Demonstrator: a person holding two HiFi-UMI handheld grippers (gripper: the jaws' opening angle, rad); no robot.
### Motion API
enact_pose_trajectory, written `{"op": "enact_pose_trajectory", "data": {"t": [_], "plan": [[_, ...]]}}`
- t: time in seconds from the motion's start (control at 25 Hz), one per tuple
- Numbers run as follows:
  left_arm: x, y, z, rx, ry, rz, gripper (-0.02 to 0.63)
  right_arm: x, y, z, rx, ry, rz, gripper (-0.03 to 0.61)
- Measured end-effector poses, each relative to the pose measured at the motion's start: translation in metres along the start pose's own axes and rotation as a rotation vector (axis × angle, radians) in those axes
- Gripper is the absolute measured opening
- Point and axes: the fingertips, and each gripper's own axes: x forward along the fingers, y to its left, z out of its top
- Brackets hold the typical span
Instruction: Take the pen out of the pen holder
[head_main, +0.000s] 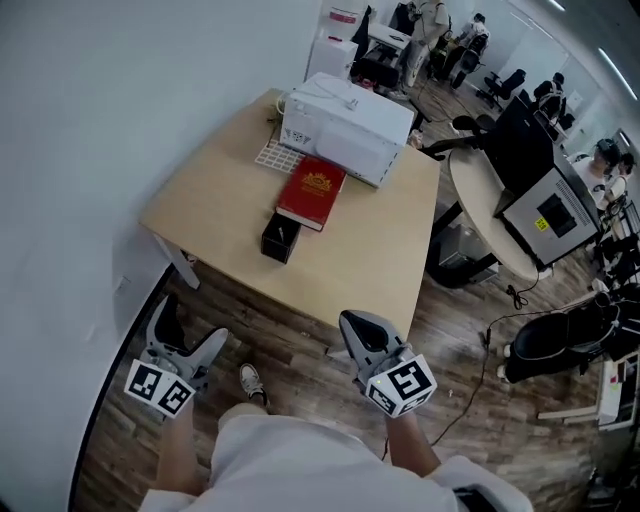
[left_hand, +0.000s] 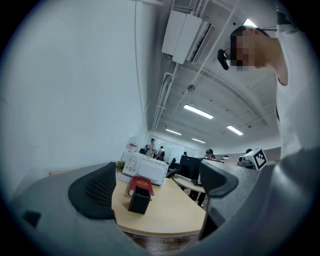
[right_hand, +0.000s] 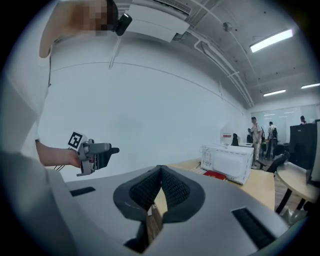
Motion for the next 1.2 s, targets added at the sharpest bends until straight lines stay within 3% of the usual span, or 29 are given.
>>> {"op": "enact_pose_trajectory", "data": {"t": [0.12, 0.28, 0.44, 0.64, 0.8, 0.92, 1.2], "plan": [[0.034, 0.041, 0.001, -0.064, -0.007, -0.019, 0.519, 0.045, -0.014, 0.017, -0.021, 0.009, -0.005, 0.003], [0.082, 0.071, 0.003, -0.081, 0.013, -0.074, 0.518, 0.076, -0.034, 0.024, -0.014, 0.027, -0.052, 0.003], [0.126, 0.076, -0.003, -0.091, 0.053, -0.127, 0.518, 0.076, -0.061, 0.016, 0.025, 0.049, -0.115, 0.003], [0.176, 0.076, -0.026, -0.106, 0.108, -0.135, 0.517, 0.076, -0.110, -0.011, 0.091, 0.070, -0.160, 0.003], [0.197, 0.075, -0.037, -0.094, 0.129, -0.074, 0.517, 0.098, -0.140, -0.019, 0.125, 0.043, -0.098, 0.003], [0.213, 0.073, -0.053, -0.037, 0.181, -0.052, 0.517, 0.114, -0.160, -0.015, 0.123, 0.016, -0.048, 0.003], [0.237, 0.089, -0.084, 0.016, 0.238, 0.039, 0.507, 0.150, -0.181, -0.025, 0.129, 0.023, 0.069, 0.003]]}}
